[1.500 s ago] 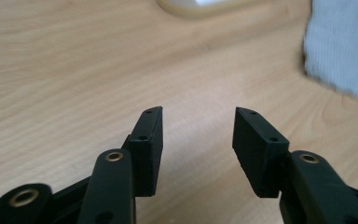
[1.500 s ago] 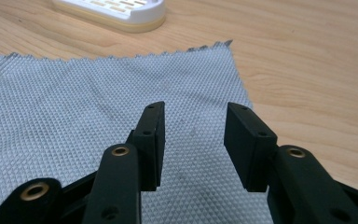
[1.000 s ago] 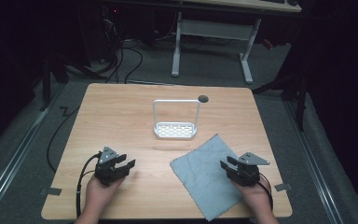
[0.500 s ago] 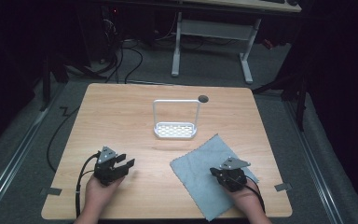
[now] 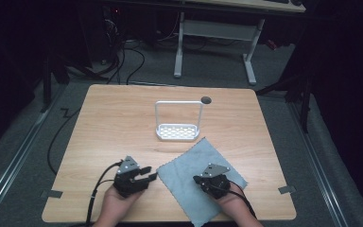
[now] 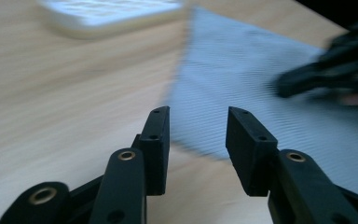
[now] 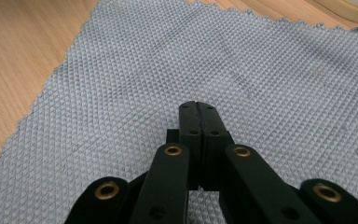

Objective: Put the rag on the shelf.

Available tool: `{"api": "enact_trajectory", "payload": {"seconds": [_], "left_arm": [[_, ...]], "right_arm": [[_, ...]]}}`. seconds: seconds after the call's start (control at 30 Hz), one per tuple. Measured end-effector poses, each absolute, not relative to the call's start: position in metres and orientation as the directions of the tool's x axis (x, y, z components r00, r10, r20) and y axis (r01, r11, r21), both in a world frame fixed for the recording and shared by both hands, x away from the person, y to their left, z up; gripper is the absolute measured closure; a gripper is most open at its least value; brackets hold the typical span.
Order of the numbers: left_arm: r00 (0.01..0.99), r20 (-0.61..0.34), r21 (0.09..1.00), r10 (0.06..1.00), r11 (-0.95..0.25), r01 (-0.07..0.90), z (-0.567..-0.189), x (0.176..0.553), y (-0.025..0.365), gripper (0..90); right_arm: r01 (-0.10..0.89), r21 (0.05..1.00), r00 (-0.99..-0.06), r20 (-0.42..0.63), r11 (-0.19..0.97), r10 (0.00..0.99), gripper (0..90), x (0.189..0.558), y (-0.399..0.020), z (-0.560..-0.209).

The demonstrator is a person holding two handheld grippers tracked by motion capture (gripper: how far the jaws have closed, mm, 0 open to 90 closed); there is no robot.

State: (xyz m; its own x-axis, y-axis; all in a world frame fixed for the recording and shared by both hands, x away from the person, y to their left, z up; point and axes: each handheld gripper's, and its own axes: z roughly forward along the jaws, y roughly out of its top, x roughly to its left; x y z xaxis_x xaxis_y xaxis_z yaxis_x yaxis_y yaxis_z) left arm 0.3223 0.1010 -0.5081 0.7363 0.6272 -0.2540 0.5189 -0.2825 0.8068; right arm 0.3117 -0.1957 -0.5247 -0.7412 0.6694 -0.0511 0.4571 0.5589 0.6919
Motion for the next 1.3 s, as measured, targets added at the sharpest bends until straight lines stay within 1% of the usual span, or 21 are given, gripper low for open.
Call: {"api": "enact_trajectory", "payload": {"seconds": [0.03,0.07,0.17,0.2,0.23,0.27,0.3,0.33,0.43,0.47,0.5,0.7,0.8,0.87,0.9,0.93,0.97,1.1,1.2,1.3], "left_arm": [[0.788,-0.262,0.797,0.558,-0.336,0.503,-0.509,0.313,0.078,62.0],[0.811,-0.255,0.791,0.526,-0.369,0.488,-0.509,0.308,0.066,62.2],[0.860,-0.248,0.773,0.446,-0.444,0.453,-0.513,0.296,0.035,62.8],[0.860,-0.248,0.773,0.446,-0.444,0.453,-0.513,0.296,0.035,63.3],[0.880,-0.209,0.755,0.427,-0.501,0.423,-0.517,0.291,0.020,64.1],[0.880,-0.209,0.755,0.427,-0.501,0.423,-0.517,0.291,0.020,64.8],[0.884,-0.196,0.725,0.425,-0.544,0.422,-0.522,0.290,0.012,64.8],[0.881,-0.194,0.708,0.431,-0.561,0.430,-0.524,0.291,0.011,64.7],[0.879,-0.192,0.709,0.437,-0.557,0.432,-0.526,0.293,0.014,65.3],[0.875,-0.183,0.707,0.449,-0.558,0.434,-0.525,0.294,0.015,65.3],[0.867,-0.152,0.709,0.475,-0.558,0.430,-0.525,0.296,0.020,65.3],[0.828,-0.162,0.710,0.538,-0.519,0.476,-0.526,0.310,0.042,67.4],[0.818,-0.154,0.713,0.555,-0.511,0.481,-0.526,0.314,0.046,68.8],[0.817,-0.147,0.713,0.558,-0.512,0.478,-0.526,0.315,0.046,71.8],[0.815,-0.139,0.716,0.563,-0.511,0.475,-0.527,0.317,0.048,74.9],[0.815,-0.139,0.716,0.563,-0.511,0.475,-0.527,0.317,0.048,76.6],[0.815,-0.138,0.717,0.563,-0.511,0.475,-0.527,0.319,0.049,79.4],[0.815,-0.140,0.719,0.563,-0.508,0.475,-0.528,0.323,0.052,90.0],[0.814,-0.160,0.719,0.558,-0.499,0.484,-0.529,0.325,0.054,90.0],[0.815,-0.154,0.719,0.559,-0.502,0.480,-0.529,0.326,0.054,90.0]], "right_arm": [[0.450,0.693,-0.745,-0.056,0.564,0.664,90.0,0.311,-0.193,-0.525],[0.444,0.692,-0.748,-0.063,0.569,0.661,90.0,0.311,-0.192,-0.525],[0.440,0.692,-0.750,-0.067,0.572,0.658,90.0,0.311,-0.190,-0.525],[0.440,0.692,-0.750,-0.067,0.572,0.658,90.0,0.311,-0.190,-0.525],[0.439,0.694,-0.751,-0.065,0.570,0.657,90.0,0.311,-0.191,-0.525],[0.439,0.694,-0.751,-0.065,0.570,0.657,90.0,0.311,-0.191,-0.525],[0.442,0.695,-0.750,-0.060,0.567,0.659,90.0,0.311,-0.191,-0.525],[0.444,0.695,-0.749,-0.060,0.566,0.660,90.0,0.310,-0.191,-0.525],[0.441,0.694,-0.750,-0.064,0.569,0.659,90.0,0.310,-0.191,-0.525],[0.438,0.695,-0.750,-0.068,0.571,0.658,90.0,0.309,-0.191,-0.526],[0.439,0.693,-0.750,-0.067,0.571,0.658,90.0,0.309,-0.191,-0.525],[0.432,0.692,-0.761,-0.064,0.578,0.646,90.0,0.306,-0.189,-0.525],[0.434,0.696,-0.765,-0.051,0.573,0.642,90.0,0.307,-0.188,-0.524],[0.431,0.702,-0.759,-0.058,0.567,0.649,90.0,0.307,-0.190,-0.522],[0.434,0.720,-0.737,-0.062,0.541,0.673,90.0,0.312,-0.198,-0.517],[0.434,0.720,-0.737,-0.062,0.541,0.673,90.0,0.312,-0.198,-0.517],[0.450,0.737,-0.694,-0.067,0.504,0.717,90.0,0.321,-0.213,-0.512],[0.512,0.741,-0.597,-0.056,0.434,0.801,90.0,0.337,-0.247,-0.513],[0.543,0.727,-0.552,-0.067,0.420,0.831,90.0,0.342,-0.261,-0.518],[0.569,0.702,-0.540,-0.073,0.428,0.838,90.0,0.345,-0.265,-0.525]]}}
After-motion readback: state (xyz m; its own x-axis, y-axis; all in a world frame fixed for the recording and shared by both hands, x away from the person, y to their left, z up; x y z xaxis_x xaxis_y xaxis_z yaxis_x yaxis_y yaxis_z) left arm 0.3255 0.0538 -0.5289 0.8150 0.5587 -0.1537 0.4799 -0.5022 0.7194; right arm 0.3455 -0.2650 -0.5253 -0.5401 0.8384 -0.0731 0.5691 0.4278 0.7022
